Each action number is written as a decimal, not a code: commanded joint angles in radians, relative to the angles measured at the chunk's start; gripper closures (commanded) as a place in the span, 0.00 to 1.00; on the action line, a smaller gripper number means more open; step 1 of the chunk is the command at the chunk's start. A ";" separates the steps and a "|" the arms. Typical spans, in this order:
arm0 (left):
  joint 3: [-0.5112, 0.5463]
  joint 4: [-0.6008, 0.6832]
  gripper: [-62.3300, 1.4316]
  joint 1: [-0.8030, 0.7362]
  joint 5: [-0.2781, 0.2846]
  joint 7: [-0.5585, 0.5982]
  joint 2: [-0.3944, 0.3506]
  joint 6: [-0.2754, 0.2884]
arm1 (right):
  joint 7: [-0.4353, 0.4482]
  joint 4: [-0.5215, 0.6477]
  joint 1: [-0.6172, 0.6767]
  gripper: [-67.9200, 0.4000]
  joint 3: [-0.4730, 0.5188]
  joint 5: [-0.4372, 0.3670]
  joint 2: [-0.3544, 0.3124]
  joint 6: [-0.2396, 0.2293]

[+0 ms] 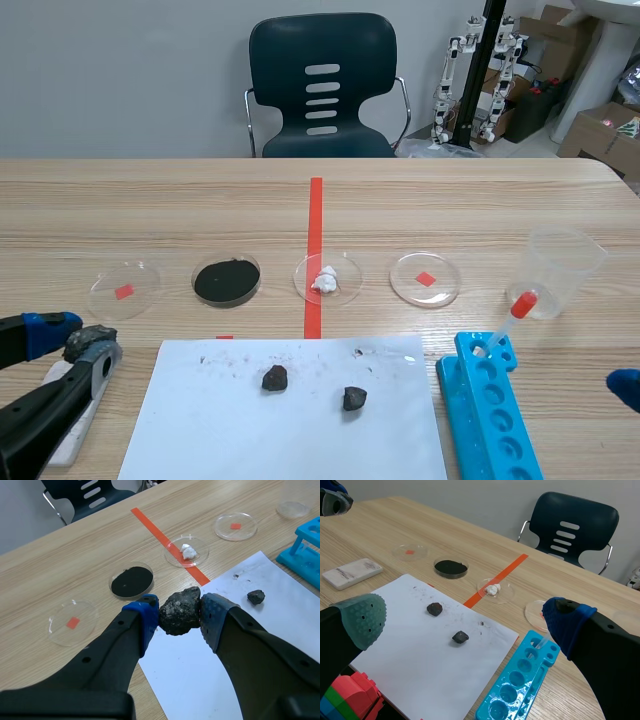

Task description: Put the mineral in the empty petri dish

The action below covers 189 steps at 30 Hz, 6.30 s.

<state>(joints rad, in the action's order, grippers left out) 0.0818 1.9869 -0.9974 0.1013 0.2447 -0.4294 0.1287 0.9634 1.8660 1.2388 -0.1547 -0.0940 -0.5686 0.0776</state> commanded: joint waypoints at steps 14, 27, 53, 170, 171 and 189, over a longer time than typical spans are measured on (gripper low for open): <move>0.003 0.011 0.77 0.003 0.006 -0.009 0.005 -0.002 | 0.018 0.020 -0.004 0.00 0.003 -0.003 -0.005 0.000; 0.003 0.011 0.77 0.003 0.006 -0.008 0.005 -0.002 | 0.018 0.020 -0.004 0.00 0.003 -0.003 -0.005 0.000; -0.023 -0.152 0.77 0.426 0.172 -0.303 0.144 -0.015 | 0.018 0.020 -0.004 0.00 0.003 -0.003 -0.005 0.000; -0.203 -0.991 0.00 1.175 0.274 -0.486 0.146 -0.185 | 0.018 0.020 -0.004 0.00 0.003 -0.003 -0.005 0.000; -0.203 -0.991 0.00 1.174 0.273 -0.476 0.146 -0.185 | 0.018 0.020 -0.004 0.00 0.003 -0.003 -0.005 0.000; -0.203 -0.991 0.00 1.175 0.277 -0.451 0.146 -0.185 | 0.018 0.020 -0.004 0.00 0.003 -0.003 -0.005 0.000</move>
<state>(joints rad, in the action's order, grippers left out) -0.1303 0.9890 0.1635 0.3752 -0.2234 -0.2745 -0.0551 0.9638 1.8660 1.2388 -0.1547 -0.0940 -0.5686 0.0776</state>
